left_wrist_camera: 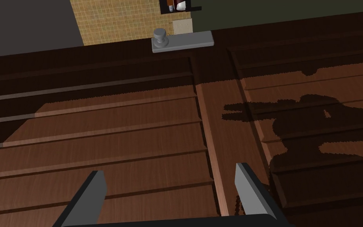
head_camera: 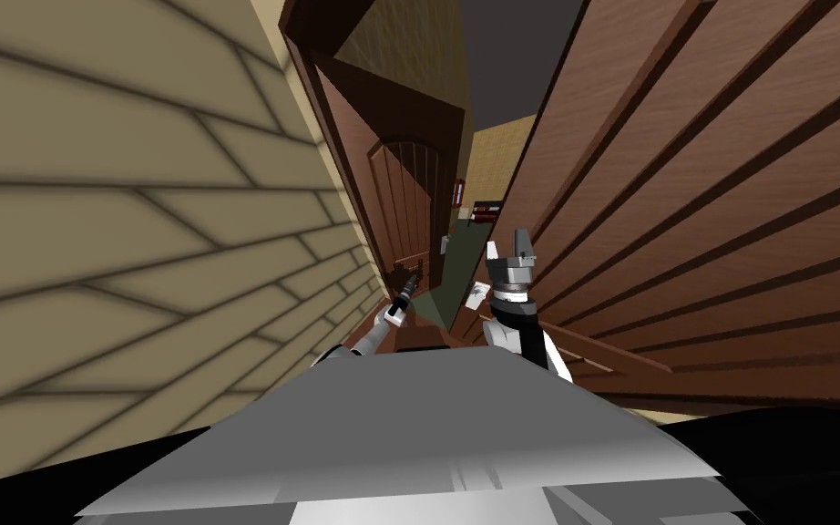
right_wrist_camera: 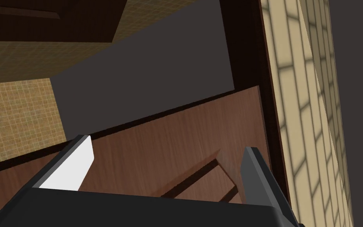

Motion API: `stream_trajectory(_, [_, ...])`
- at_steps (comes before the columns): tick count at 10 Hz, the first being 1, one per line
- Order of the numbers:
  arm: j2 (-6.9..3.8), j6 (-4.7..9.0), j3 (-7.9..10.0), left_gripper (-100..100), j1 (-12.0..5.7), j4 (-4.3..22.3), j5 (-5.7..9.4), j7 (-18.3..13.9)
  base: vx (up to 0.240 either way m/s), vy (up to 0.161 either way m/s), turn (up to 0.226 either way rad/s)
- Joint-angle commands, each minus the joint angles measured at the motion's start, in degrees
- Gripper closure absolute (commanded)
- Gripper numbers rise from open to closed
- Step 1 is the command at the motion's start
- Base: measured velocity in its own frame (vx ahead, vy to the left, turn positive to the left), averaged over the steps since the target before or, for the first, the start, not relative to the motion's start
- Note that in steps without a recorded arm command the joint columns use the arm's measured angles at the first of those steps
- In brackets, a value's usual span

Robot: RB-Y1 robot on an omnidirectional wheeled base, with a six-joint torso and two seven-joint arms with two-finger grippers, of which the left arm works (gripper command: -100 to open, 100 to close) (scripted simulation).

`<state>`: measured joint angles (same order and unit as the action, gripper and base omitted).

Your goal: Push the door open

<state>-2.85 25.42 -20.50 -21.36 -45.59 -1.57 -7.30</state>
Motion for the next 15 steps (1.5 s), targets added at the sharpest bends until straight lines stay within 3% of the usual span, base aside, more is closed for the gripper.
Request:
stream_trajectory(1, [-0.54,-0.31,-0.53,-100,0.9,-1.09,0.3,0.59,0.205,0.099,0.036])
stream_trajectory(8, [-2.04,-1.36,-3.03,-100,5.16,-5.67,1.83,3.71,0.202,0.104,0.04])
stream_trajectory(15, [-3.0,-2.8,-6.5,-100,10.95,-11.99,3.92,7.99,0.246,0.06,0.046])
